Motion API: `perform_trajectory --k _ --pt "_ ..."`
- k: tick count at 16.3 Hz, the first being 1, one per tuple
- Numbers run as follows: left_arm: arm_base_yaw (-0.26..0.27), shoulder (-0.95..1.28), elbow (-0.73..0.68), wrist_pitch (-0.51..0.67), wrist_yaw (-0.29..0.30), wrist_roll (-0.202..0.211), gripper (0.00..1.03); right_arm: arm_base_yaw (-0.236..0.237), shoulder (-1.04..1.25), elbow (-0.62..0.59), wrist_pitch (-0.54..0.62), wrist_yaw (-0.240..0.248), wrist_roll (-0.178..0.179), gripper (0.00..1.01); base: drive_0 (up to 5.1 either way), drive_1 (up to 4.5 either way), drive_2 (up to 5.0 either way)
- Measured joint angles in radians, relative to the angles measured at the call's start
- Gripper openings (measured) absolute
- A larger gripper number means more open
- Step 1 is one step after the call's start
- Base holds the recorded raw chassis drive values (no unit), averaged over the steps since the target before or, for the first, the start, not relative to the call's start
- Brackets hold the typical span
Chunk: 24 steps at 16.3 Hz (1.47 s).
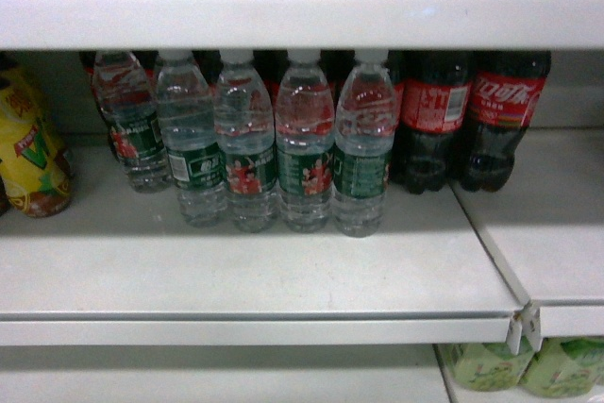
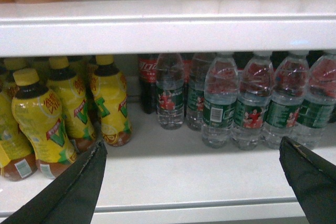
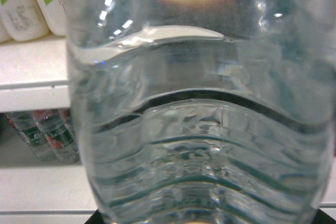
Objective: Move water from second to third shelf
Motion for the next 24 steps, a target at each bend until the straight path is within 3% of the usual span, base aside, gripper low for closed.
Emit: perform_trajectory --k 17,24 --pt "0.0 0.0 0.0 0.003 0.0 0.0 0.98 0.0 0.0 0.002 0.002 0.0 0.0 0.41 0.0 0.0 0.0" --pt "0.0 0.0 0.0 0.002 0.0 0.0 0.98 -0.006 0.0 0.002 0.0 0.005 0.0 0.41 -4.6 2.43 2.4"
